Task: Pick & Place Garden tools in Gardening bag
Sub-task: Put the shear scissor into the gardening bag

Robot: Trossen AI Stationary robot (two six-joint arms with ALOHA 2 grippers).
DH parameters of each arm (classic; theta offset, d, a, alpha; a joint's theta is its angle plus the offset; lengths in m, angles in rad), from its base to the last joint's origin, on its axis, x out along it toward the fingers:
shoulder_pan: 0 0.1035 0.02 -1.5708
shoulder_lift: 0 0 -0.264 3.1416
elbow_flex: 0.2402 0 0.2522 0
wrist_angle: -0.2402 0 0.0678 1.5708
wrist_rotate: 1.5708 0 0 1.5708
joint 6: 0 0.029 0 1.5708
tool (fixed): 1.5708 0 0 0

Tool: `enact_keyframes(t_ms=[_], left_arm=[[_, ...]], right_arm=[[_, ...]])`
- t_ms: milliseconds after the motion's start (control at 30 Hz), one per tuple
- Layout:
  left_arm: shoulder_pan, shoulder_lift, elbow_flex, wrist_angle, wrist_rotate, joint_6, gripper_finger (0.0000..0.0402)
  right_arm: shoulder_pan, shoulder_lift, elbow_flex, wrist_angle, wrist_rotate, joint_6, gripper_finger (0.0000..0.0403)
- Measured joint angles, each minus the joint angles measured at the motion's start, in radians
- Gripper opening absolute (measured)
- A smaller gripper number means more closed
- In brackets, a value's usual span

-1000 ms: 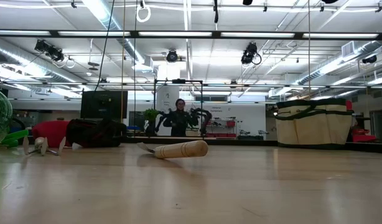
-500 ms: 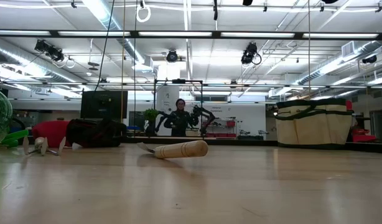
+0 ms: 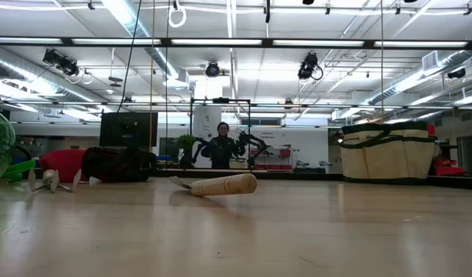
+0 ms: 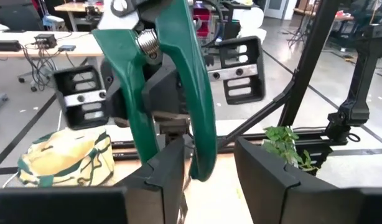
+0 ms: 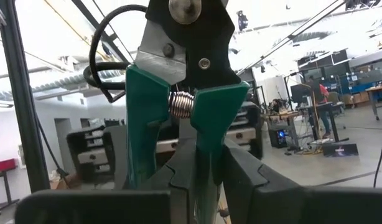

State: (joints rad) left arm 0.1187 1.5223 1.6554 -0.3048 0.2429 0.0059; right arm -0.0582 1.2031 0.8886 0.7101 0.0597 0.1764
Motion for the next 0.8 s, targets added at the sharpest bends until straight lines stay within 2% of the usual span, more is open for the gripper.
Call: enact_keyframes(t_ms=[367,800], left_arm=[[0.002,-0.097,0.001,-0.081,-0.054,-0.002,0.0133],[0.002,-0.108,0.001,-0.083,-0.059,-0.001,0.0133]], right_arm=[[-0.001,-0.084,0.000,-0.170,0.003,-0.061,0.0059],[-0.036,-0.170,-0.001,-0.285,0.003,-0.054,0.0051]])
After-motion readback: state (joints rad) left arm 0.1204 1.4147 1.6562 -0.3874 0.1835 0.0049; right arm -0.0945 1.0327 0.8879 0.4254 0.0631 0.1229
